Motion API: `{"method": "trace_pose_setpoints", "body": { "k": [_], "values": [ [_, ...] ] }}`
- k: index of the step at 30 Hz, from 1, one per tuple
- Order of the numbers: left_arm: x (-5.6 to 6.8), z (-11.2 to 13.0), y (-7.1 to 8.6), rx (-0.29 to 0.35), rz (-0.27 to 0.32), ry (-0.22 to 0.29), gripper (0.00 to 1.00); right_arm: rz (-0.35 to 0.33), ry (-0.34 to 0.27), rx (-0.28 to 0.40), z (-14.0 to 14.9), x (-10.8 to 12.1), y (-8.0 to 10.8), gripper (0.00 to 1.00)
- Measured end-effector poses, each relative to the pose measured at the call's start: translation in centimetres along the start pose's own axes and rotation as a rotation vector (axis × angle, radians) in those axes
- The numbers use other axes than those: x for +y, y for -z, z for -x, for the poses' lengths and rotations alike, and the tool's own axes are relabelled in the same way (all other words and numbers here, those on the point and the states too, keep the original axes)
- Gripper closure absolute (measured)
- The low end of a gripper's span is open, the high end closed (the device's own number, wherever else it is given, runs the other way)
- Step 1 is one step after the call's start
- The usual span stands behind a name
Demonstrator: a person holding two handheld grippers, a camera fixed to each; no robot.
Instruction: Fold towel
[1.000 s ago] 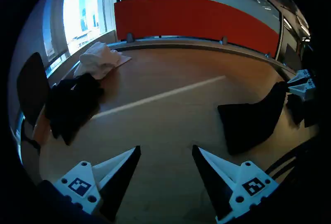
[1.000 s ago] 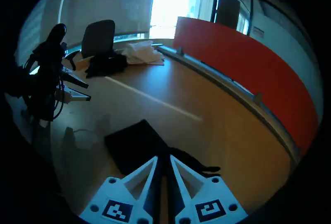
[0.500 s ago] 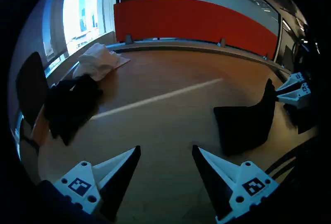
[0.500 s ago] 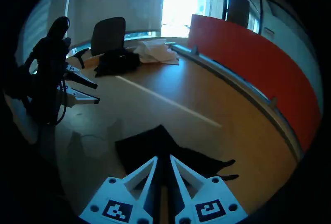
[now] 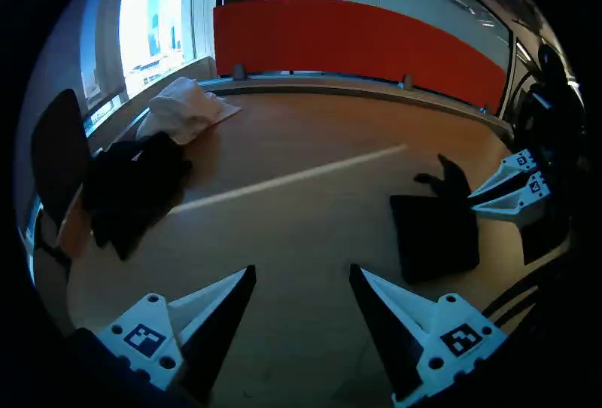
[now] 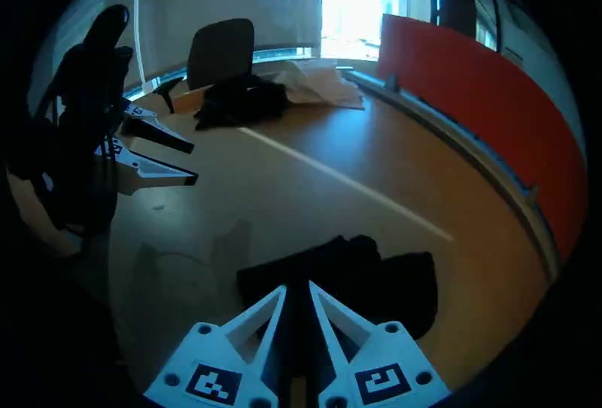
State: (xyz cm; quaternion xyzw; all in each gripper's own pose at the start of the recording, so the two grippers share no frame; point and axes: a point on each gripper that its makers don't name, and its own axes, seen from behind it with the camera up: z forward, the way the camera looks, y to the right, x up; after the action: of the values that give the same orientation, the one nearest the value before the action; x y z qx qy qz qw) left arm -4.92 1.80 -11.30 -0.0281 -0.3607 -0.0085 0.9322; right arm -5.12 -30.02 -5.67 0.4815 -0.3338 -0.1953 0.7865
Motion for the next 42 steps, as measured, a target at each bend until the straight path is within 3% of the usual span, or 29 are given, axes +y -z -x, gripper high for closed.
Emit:
{"method": "trace_pose_setpoints", "body": {
  "k": [6,12,19,23,25,42],
  "values": [
    [-0.2,0.1,0.3,0.003,-0.001,0.01,0.08,-0.046,-0.018,-0.039,1.1,-1.6,-2.5,0.95],
    [-0.4,0.3,0.4,0.004,-0.003,0.015,0.08,-0.054,-0.021,-0.058,1.8,-1.9,-2.9,0.89],
    [-0.6,0.4,0.5,0.002,-0.004,0.014,0.08,-0.044,-0.031,-0.055,2.0,-1.5,-2.3,0.35],
    [-0.6,0.5,0.5,0.001,-0.004,0.01,0.08,-0.035,-0.051,-0.051,2.1,-1.3,-1.9,0.14],
    [-0.6,0.5,0.6,0.001,-0.003,0.009,0.08,-0.028,-0.064,-0.049,2.3,-1.1,-1.8,0.09],
    [-1.0,0.3,0.6,0.005,-0.007,0.004,0.08,0.023,-0.12,-0.065,5.0,-0.7,-0.5,0.09]
  ]
}}
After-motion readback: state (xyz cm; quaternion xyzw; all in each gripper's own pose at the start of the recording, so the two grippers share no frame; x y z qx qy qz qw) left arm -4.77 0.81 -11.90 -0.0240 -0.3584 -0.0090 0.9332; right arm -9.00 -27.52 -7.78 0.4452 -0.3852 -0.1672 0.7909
